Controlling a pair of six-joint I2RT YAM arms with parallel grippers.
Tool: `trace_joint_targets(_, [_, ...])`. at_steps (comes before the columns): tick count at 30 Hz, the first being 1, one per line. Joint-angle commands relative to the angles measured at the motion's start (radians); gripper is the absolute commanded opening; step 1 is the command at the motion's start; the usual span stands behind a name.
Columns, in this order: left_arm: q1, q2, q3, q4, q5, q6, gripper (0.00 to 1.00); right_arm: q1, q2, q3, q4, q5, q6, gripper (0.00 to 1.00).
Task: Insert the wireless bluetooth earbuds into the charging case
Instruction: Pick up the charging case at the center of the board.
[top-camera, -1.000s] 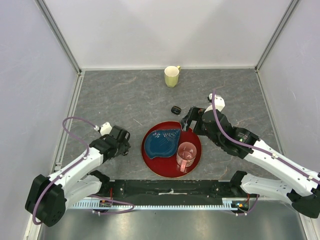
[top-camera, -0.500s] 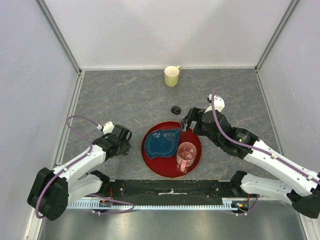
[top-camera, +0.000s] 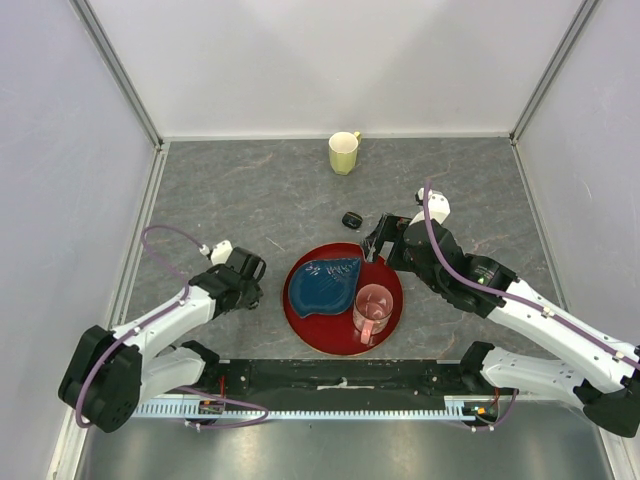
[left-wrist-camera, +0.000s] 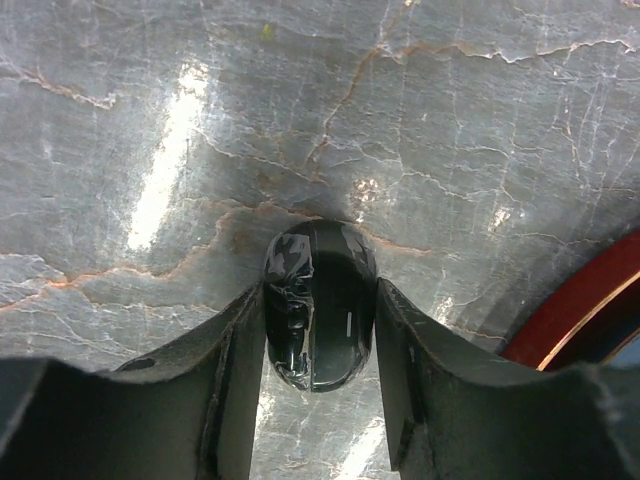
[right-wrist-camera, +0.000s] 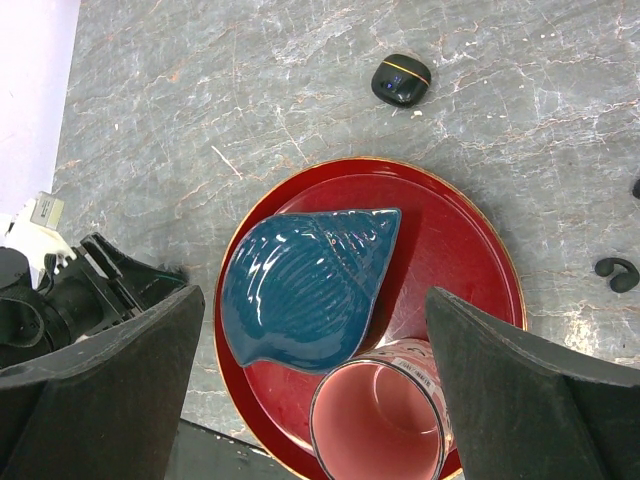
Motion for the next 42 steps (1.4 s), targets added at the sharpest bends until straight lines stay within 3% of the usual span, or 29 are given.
trace_joint_targets(1, [0.005,0.022,0.024,0.045,0.018,0.078,0.48,-0.007,-0.006,-0.005,0.022,0.002,0.002,0.98])
trace_joint_targets(3, [0.005,0.024,0.03,0.056,0.027,0.104,0.44,-0.005,-0.004,-0.005,0.022,0.001,0.0,0.98])
trace_joint_targets(4, [0.005,0.024,0.031,0.059,0.03,0.116,0.35,-0.005,-0.004,-0.005,0.022,-0.001,0.0,0.98])
trace_joint_targets(6, [0.005,0.021,0.039,0.083,0.056,0.171,0.27,-0.008,-0.004,-0.006,0.022,-0.001,0.0,0.98])
trace_joint_targets(7, [0.005,0.019,0.044,0.096,0.064,0.19,0.17,-0.008,-0.004,-0.006,0.02,0.001,0.0,0.98])
trace_joint_targets(10, [0.005,0.015,0.054,0.122,0.105,0.272,0.02,-0.008,-0.004,-0.006,0.022,-0.001,0.0,0.98])
trace_joint_targets(14, [0.005,-0.019,0.085,0.12,0.142,0.36,0.02,-0.011,-0.001,-0.003,0.022,-0.007,-0.001,0.98])
trace_joint_targets(21, [0.005,-0.253,0.084,0.221,0.286,0.6,0.02,-0.034,0.026,0.02,0.025,-0.065,-0.035,0.98])
trace_joint_targets(28, [0.003,-0.566,0.005,0.468,0.607,0.838,0.02,-0.091,0.075,0.07,0.062,-0.281,-0.115,0.95])
trace_joint_targets(35, [0.002,-0.528,0.08,0.464,0.957,1.09,0.02,-0.102,0.117,0.098,0.125,-0.496,-0.149,0.87])
trace_joint_targets(42, [-0.012,-0.478,0.145,0.461,1.044,1.185,0.02,-0.102,0.131,0.098,0.192,-0.677,-0.147,0.82])
